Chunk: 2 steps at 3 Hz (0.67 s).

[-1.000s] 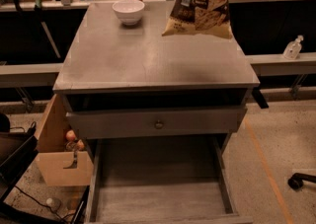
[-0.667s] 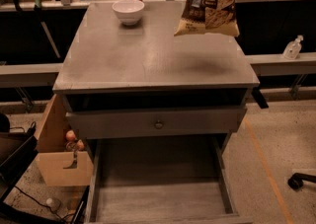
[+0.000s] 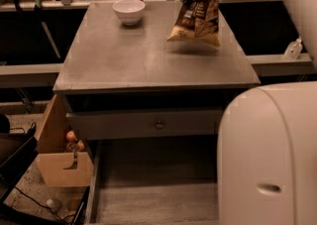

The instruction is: Pick brown chip bag from middle drawer and place on counter

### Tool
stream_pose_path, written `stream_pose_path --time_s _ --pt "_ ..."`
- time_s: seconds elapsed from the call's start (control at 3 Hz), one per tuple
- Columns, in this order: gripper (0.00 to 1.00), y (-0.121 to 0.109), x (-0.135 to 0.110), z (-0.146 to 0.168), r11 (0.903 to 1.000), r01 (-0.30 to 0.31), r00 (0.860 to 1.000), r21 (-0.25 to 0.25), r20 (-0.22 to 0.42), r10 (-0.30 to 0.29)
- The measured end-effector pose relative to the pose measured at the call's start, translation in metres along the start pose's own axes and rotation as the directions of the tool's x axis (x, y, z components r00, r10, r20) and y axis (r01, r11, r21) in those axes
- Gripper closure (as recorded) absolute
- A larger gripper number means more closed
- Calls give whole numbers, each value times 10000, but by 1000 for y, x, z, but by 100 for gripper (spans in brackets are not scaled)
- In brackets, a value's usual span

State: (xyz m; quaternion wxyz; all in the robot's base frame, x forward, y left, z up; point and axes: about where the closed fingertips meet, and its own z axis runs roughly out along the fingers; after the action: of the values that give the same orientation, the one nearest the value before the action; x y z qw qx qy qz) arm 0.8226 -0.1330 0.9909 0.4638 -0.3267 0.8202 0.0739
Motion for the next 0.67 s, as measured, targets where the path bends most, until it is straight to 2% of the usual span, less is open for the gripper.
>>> stream_pose_path --time_s 0.33,0.67 --pt "100 -4 -16 40 9993 145 9964 -332 845 -117" --pt "100 -12 -58 52 9992 372 9697 -144 2423 -326"
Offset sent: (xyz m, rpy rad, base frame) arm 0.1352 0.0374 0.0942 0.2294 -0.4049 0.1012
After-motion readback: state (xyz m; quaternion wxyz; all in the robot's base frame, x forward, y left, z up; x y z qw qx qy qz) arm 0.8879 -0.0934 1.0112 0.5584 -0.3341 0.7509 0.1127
